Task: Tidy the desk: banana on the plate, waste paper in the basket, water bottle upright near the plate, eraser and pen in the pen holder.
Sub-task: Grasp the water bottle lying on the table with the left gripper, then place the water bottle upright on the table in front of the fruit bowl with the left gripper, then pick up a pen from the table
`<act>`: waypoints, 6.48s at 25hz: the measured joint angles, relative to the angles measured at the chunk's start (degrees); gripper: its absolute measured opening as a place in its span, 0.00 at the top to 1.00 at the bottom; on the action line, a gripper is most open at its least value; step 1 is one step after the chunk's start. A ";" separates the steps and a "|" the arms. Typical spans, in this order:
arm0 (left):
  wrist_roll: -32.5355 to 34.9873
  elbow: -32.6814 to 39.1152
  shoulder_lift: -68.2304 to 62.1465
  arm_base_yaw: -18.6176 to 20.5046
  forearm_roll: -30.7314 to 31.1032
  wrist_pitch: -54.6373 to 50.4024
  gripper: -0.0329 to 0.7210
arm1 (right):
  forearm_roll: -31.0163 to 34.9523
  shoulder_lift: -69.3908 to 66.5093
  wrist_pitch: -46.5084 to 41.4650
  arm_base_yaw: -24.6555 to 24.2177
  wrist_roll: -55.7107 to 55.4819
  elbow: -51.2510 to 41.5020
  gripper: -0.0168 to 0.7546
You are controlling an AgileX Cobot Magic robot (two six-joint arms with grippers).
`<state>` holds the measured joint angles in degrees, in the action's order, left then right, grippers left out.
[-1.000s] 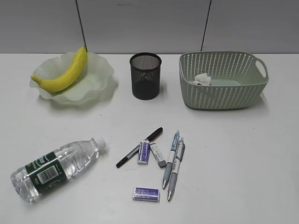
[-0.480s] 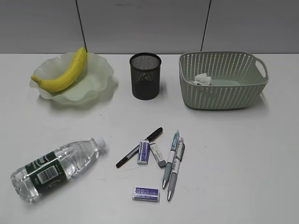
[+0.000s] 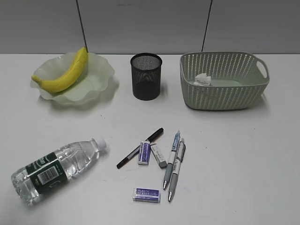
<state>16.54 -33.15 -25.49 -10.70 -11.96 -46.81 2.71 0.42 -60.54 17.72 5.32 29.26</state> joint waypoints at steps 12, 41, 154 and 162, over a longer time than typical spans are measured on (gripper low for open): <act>18.90 -10.03 -53.14 -7.90 -6.10 7.31 0.23 | -0.23 0.17 0.93 0.00 -0.11 -0.06 0.23; 11.40 -25.72 -82.35 -15.53 3.59 5.06 0.31 | -0.23 0.17 1.05 0.00 -0.17 -0.06 0.23; -8.32 2.06 21.24 2.03 0.76 -14.49 0.28 | 0.95 -4.06 3.31 0.00 -0.17 0.95 0.24; -8.46 2.24 21.79 2.03 3.24 -14.49 0.28 | 4.47 -34.58 10.55 0.00 0.63 9.45 0.24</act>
<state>8.08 -30.91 -3.70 -8.66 -8.72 -61.30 7.18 -34.16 -49.99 17.72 5.95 38.70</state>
